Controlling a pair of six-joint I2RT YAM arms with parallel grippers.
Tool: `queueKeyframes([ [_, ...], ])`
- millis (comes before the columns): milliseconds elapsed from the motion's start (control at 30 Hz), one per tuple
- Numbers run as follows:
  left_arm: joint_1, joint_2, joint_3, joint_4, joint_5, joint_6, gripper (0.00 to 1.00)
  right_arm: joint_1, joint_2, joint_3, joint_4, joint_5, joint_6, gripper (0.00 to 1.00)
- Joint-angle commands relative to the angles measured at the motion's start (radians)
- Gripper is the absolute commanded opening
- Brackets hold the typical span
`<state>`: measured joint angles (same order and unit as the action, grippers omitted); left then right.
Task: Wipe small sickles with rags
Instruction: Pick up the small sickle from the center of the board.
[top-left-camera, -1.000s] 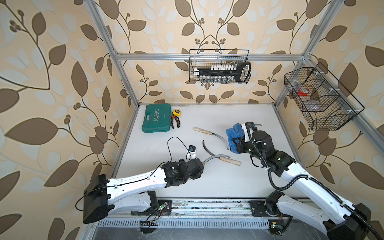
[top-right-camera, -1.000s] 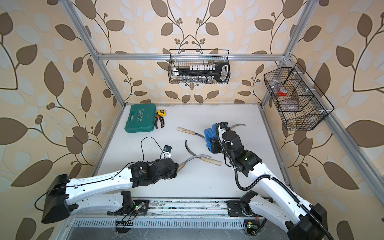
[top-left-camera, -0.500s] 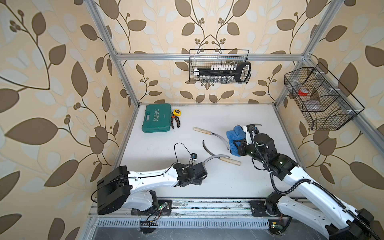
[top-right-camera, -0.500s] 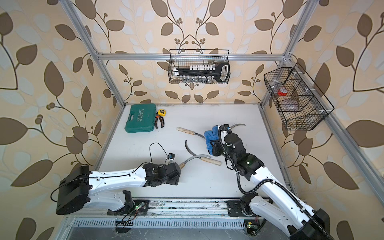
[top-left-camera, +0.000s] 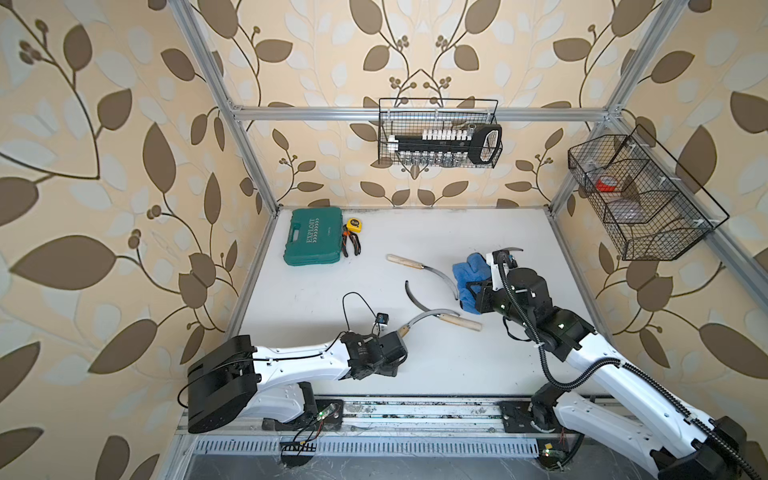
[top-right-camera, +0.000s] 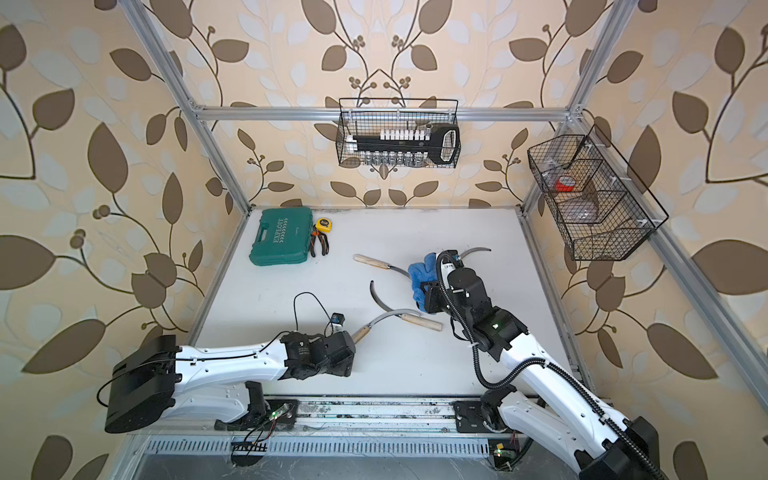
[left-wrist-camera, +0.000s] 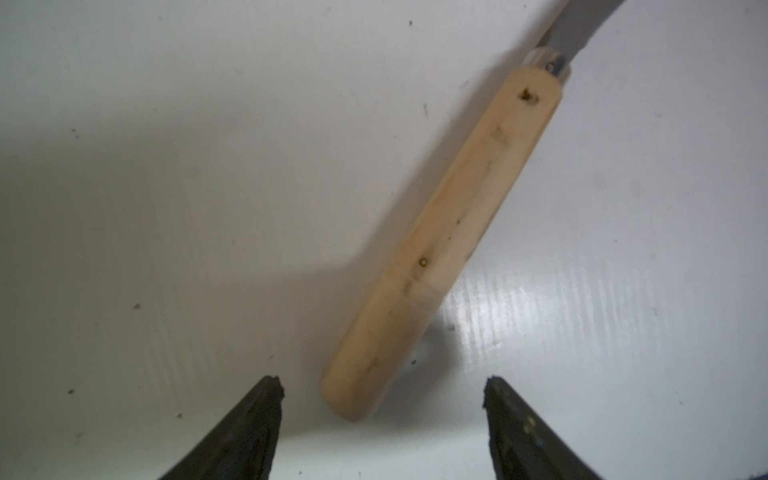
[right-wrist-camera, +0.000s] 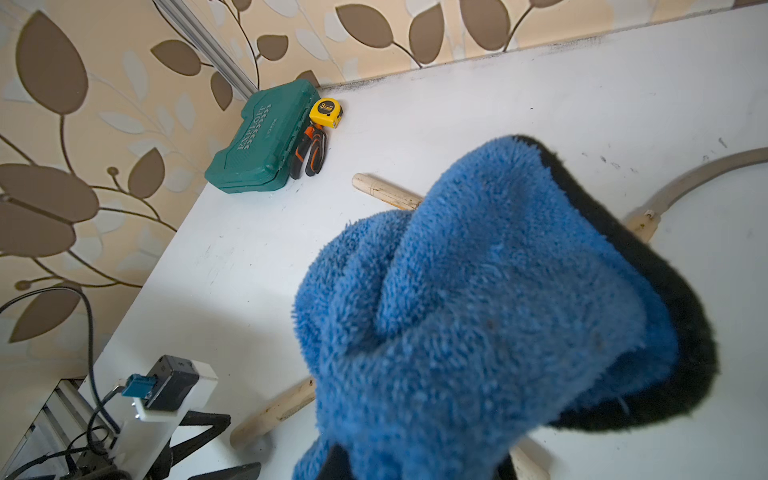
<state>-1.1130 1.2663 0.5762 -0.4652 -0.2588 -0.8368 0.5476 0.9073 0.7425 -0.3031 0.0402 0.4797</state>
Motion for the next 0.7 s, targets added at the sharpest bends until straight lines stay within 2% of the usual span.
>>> queueKeyframes([
  [0, -0.001, 0.037, 0.030, 0.021, 0.025, 0.042, 0.72, -0.001, -0.011, -0.016, 0.007, -0.003, 0.011, 0.00],
  [67, 0.002, 0.058, 0.037, 0.028, 0.040, 0.048, 0.67, -0.001, -0.011, -0.014, 0.004, -0.003, 0.013, 0.00],
  [200, 0.002, 0.091, 0.045, 0.028, 0.051, 0.047, 0.63, -0.001, -0.008, -0.014, 0.003, -0.010, 0.014, 0.00],
  [433, 0.002, 0.116, 0.039, 0.069, 0.082, 0.065, 0.40, -0.001, -0.009, -0.020, 0.002, -0.013, 0.016, 0.00],
  [667, 0.001, 0.146, 0.048, 0.069, 0.084, 0.068, 0.36, -0.001, -0.013, -0.019, 0.001, -0.014, 0.017, 0.00],
])
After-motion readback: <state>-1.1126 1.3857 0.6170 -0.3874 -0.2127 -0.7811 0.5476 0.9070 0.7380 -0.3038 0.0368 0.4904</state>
